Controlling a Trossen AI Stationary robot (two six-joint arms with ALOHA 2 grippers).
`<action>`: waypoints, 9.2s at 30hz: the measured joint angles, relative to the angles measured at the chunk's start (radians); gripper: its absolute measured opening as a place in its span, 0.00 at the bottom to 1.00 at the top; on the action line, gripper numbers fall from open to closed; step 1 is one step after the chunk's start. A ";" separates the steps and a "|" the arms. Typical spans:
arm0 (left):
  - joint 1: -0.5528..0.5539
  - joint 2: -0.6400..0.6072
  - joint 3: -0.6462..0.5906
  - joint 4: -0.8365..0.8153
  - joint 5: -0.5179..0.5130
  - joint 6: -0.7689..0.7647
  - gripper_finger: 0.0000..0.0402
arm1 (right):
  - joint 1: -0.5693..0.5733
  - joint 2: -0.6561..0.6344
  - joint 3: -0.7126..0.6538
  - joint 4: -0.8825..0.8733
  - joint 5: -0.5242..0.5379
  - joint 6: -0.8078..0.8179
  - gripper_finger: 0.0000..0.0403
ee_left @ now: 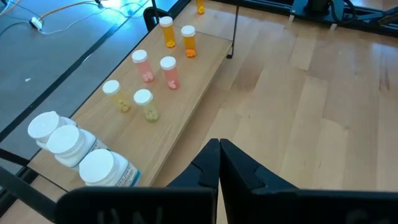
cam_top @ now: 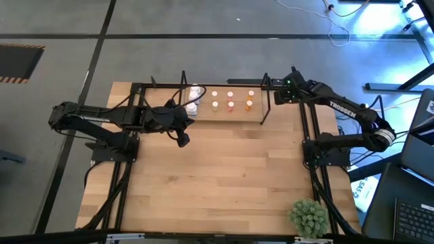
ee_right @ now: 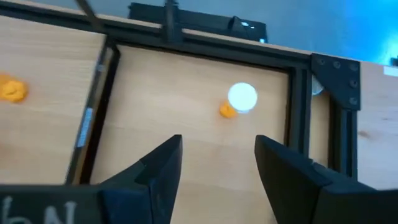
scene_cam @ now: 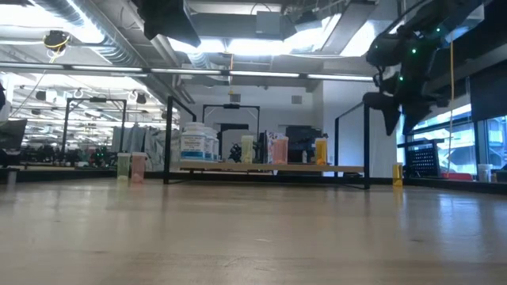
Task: Pick and place medicine bottles onto shelf by color
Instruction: Put the orange pill bottle on the shelf aligned with the other orange pill bottles
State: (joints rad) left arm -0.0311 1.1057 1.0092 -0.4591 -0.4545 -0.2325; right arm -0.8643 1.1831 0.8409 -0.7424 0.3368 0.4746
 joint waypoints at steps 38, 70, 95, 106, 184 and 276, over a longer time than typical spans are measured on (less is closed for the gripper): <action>0.000 0.000 0.000 0.000 0.000 0.000 0.00 | 0.004 0.000 -0.318 0.509 0.106 0.071 0.51; 0.000 0.000 0.000 0.000 0.000 0.000 0.00 | 0.207 -0.003 -0.296 0.289 0.200 0.183 0.51; 0.000 0.000 0.000 0.000 0.000 0.000 0.00 | 0.229 -0.003 -0.597 0.892 0.461 0.400 0.51; 0.000 0.000 0.000 0.000 0.000 0.000 0.00 | 0.163 0.001 -0.604 0.912 0.472 0.381 0.51; 0.000 0.000 0.000 0.000 0.000 0.000 0.00 | 0.048 0.133 -0.574 1.140 0.361 0.299 0.51; 0.000 0.000 0.000 0.000 0.000 0.000 0.00 | 0.057 0.230 -0.472 0.989 0.449 0.276 0.35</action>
State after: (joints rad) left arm -0.0312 1.1057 1.0092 -0.4591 -0.4545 -0.2325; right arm -0.8078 1.4132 0.3687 0.2465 0.7853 0.7509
